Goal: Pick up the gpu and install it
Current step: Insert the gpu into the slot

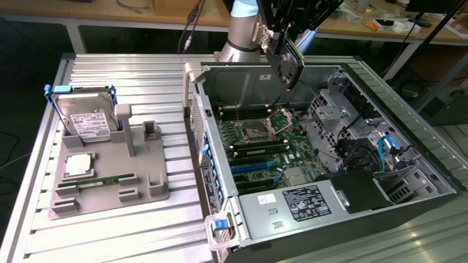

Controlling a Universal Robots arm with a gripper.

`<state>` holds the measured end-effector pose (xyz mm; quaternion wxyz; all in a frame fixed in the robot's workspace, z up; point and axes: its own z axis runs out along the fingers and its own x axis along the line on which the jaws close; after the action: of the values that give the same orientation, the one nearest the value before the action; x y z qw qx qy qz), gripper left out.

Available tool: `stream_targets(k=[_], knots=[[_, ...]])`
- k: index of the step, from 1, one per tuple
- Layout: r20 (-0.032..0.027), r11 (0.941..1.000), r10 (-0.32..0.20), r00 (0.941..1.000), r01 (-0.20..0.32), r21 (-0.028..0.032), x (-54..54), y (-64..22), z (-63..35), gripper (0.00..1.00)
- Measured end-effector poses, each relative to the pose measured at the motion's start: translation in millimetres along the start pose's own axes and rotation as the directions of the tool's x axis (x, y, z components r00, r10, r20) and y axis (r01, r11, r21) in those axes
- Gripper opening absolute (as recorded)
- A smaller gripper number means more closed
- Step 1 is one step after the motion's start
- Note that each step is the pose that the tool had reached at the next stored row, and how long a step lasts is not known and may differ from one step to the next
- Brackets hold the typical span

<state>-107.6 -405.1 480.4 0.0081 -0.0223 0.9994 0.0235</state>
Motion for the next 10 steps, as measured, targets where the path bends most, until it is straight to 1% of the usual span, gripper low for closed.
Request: stream_targets(k=[1, 2, 4, 5, 6, 7, 8, 9, 10], knots=[[0.0, 1.0, 0.0, 1.0, 0.0, 0.0, 0.0, 0.0, 0.0, 0.27], [-0.0012, 0.9997, -0.026, 0.9997, 0.026, -0.0005, -1.7, -0.1, 0.3, 0.27], [-0.0045, 0.9951, -0.099, 0.9951, 0.099, -0.002, -4.3, -0.2, 0.7, 0.27], [-0.0062, 0.9905, -0.137, 0.9905, 0.137, -0.0028, -4.9, -0.3, 0.9, 0.27], [-0.008, 0.984, -0.178, 0.984, 0.178, -0.0038, -5.1, -0.3, 1.2, 0.27], [-0.0102, 0.9734, -0.229, 0.9733, 0.229, -0.0053, -5.3, -0.3, 1.7, 0.27], [-0.0109, 0.9695, -0.245, 0.9694, 0.245, -0.0057, -5.3, -0.3, 1.8, 0.27], [-0.0108, 0.9697, -0.244, 0.9696, 0.244, -0.0058, -5.5, -0.4, 1.8, 0.27], [-0.0089, 0.9803, -0.198, 0.9802, 0.198, -0.0044, -5.6, -0.3, 2.2, 0.27]])
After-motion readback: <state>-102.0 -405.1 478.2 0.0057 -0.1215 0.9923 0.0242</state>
